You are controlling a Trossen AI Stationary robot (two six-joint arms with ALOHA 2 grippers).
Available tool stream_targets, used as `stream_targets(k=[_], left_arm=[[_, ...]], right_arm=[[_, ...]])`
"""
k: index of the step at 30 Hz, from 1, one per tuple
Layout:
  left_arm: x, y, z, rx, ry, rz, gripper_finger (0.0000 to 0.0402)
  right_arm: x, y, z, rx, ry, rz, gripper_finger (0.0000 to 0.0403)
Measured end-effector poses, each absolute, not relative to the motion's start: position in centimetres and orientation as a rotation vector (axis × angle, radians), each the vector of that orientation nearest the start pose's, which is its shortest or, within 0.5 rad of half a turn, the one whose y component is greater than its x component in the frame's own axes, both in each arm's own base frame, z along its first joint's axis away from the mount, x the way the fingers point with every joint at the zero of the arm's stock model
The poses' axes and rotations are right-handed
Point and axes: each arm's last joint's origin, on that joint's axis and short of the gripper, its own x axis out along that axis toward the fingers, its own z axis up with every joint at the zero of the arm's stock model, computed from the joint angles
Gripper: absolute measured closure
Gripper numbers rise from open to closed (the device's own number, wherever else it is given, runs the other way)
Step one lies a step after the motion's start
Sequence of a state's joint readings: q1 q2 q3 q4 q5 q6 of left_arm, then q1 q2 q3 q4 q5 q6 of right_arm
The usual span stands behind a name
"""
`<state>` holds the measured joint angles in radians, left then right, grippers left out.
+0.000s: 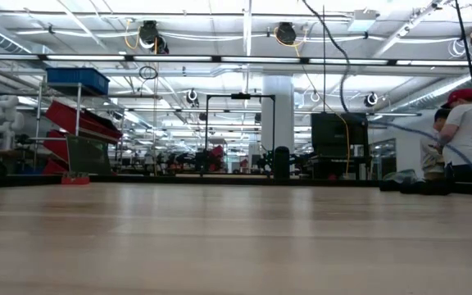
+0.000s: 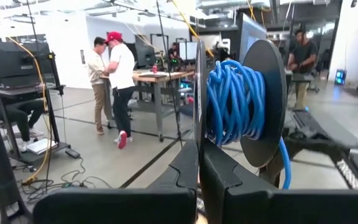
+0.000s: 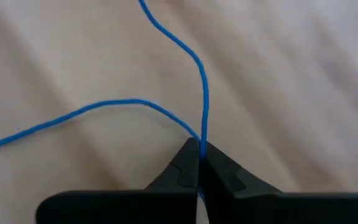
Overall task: Coil cords
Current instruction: Coil the blue wire onto a spool
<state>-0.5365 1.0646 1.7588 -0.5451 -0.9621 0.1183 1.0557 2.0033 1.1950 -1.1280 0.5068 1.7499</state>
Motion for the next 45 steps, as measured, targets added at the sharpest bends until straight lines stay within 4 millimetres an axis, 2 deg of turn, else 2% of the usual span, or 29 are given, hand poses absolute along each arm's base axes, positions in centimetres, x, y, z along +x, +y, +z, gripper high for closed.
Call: stream_targets(k=[3,6,10,16,22,25,30,35,40,45], left_arm=[[12.4,-4.6,54.6,0.037,-0.054,0.426,0.0395],[13.0,-5.0,54.2,0.045,-0.031,0.424,0.0395],[13.6,-5.4,53.7,0.027,-0.003,0.414,0.0395],[15.2,-6.3,52.3,0.034,0.086,0.409,0.0395],[17.8,-7.9,50.7,0.066,0.167,0.381,0.0395],[19.2,-8.9,50.0,0.068,0.201,0.327,0.0395],[21.4,-10.3,48.7,0.068,0.251,0.294,0.0395],[23.5,-11.6,47.1,0.079,0.303,0.274,0.0395],[25.8,-13.1,45.4,0.078,0.358,0.229,0.0395],[27.9,-14.6,43.5,0.085,0.396,0.229,0.0395]], right_arm=[[16.1,25.5,12.5,0.058,1.032,-0.845,0.0403],[15.9,25.0,13.1,0.001,0.995,-0.858,0.0403],[16.1,24.9,15.3,0.043,0.916,-0.788,0.0399],[16.5,25.0,18.9,0.131,0.848,-0.585,0.0371],[16.9,23.7,22.2,0.093,0.692,-0.509,0.0343],[17.5,23.0,23.7,0.059,0.540,-0.497,0.0326],[19.6,23.6,25.2,0.008,0.344,-0.464,0.0294],[23.1,24.9,26.0,0.012,0.280,-0.397,0.0267],[27.5,25.8,25.9,-0.040,0.264,-0.188,0.0260],[31.3,24.7,24.5,-0.040,0.224,-0.118,0.0262]])
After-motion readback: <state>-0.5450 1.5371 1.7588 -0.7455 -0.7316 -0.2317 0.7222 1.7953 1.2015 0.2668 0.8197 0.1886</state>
